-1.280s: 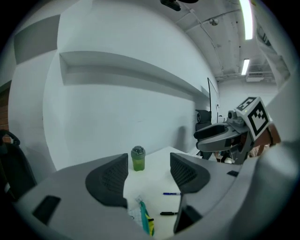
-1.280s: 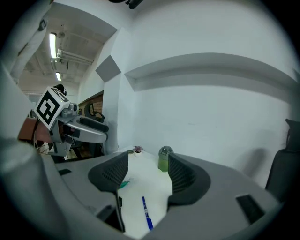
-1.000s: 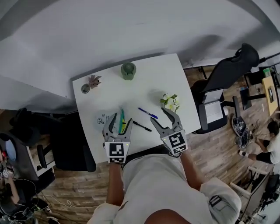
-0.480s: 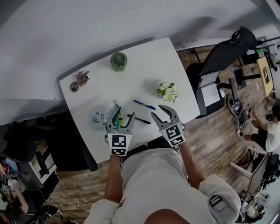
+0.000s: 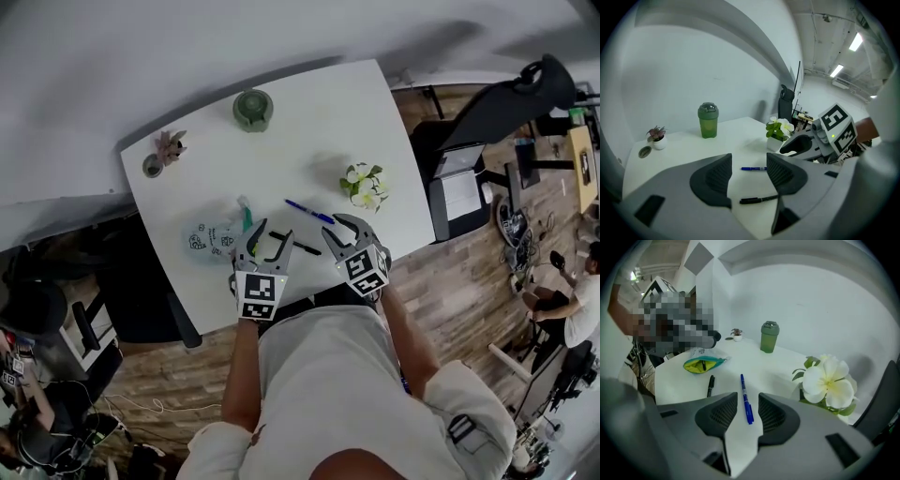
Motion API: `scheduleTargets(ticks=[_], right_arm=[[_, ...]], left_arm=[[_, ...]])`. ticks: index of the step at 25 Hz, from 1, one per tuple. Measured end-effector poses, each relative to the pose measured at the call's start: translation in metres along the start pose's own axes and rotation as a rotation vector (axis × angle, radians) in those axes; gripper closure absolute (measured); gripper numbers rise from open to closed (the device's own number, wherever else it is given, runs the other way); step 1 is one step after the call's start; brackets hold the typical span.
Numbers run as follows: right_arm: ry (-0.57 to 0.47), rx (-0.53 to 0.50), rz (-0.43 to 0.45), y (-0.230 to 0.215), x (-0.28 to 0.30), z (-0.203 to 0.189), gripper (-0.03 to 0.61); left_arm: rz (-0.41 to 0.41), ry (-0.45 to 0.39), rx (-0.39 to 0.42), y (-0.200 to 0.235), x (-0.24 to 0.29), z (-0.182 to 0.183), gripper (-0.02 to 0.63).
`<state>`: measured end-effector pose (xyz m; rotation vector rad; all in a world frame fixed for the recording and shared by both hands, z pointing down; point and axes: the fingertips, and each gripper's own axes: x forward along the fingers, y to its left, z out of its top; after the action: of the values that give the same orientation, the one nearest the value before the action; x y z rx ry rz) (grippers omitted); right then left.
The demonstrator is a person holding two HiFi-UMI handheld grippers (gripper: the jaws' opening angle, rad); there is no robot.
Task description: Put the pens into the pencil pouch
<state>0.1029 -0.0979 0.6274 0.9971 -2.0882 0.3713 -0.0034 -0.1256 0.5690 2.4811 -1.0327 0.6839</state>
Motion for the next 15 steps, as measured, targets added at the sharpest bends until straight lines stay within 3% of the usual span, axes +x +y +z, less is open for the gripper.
scheduleTargets(ticks=[15], right_arm=[[0.104, -0.074, 0.088, 0.0, 0.043, -0.039, 0.451]], left_arm=[[-0.019, 0.096, -0.025, -0.015, 0.031, -0.033, 0.407]])
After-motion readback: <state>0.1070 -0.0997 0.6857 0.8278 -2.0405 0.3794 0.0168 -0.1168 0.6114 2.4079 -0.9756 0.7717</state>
